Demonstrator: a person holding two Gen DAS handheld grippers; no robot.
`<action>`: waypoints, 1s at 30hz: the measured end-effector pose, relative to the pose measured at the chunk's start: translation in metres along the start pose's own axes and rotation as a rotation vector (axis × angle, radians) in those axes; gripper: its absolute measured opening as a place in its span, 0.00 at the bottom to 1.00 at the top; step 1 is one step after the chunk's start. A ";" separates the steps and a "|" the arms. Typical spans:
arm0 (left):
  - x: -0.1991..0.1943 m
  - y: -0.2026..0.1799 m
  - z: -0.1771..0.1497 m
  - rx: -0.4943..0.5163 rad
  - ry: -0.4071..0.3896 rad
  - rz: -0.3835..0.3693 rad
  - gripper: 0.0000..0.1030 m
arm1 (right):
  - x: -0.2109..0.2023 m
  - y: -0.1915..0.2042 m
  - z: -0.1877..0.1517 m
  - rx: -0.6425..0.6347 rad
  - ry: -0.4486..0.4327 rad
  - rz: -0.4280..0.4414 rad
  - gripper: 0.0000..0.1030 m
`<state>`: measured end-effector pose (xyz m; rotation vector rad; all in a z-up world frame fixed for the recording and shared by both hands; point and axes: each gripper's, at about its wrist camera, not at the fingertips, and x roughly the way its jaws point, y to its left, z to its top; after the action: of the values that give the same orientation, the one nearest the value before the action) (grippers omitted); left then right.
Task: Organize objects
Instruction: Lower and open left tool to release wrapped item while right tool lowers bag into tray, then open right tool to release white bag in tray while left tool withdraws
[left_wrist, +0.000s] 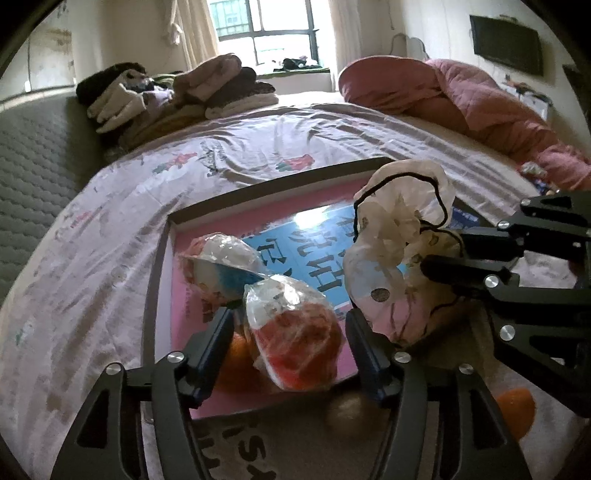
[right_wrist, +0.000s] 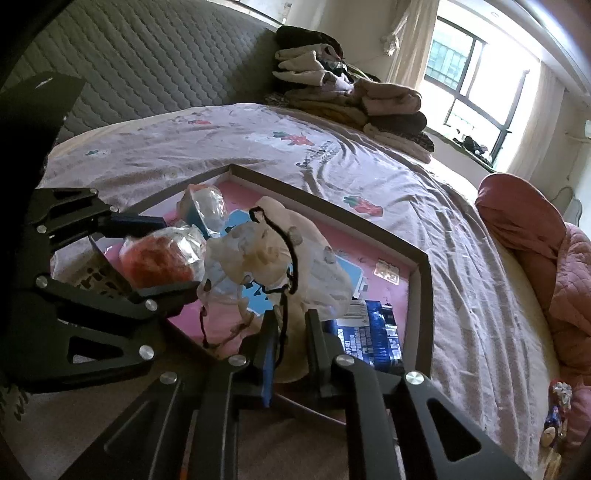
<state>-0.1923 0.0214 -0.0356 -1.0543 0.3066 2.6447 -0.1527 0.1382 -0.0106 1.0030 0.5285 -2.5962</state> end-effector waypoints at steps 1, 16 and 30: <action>-0.001 0.000 0.000 -0.003 -0.001 -0.001 0.63 | 0.000 0.000 0.000 0.001 -0.001 0.000 0.14; -0.007 0.006 0.003 -0.059 0.009 -0.034 0.64 | -0.007 -0.010 0.005 0.048 -0.024 0.008 0.24; -0.013 0.011 0.007 -0.087 0.006 -0.035 0.65 | -0.016 -0.022 0.009 0.102 -0.059 0.002 0.36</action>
<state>-0.1910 0.0108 -0.0207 -1.0845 0.1733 2.6451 -0.1553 0.1560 0.0116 0.9541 0.3841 -2.6655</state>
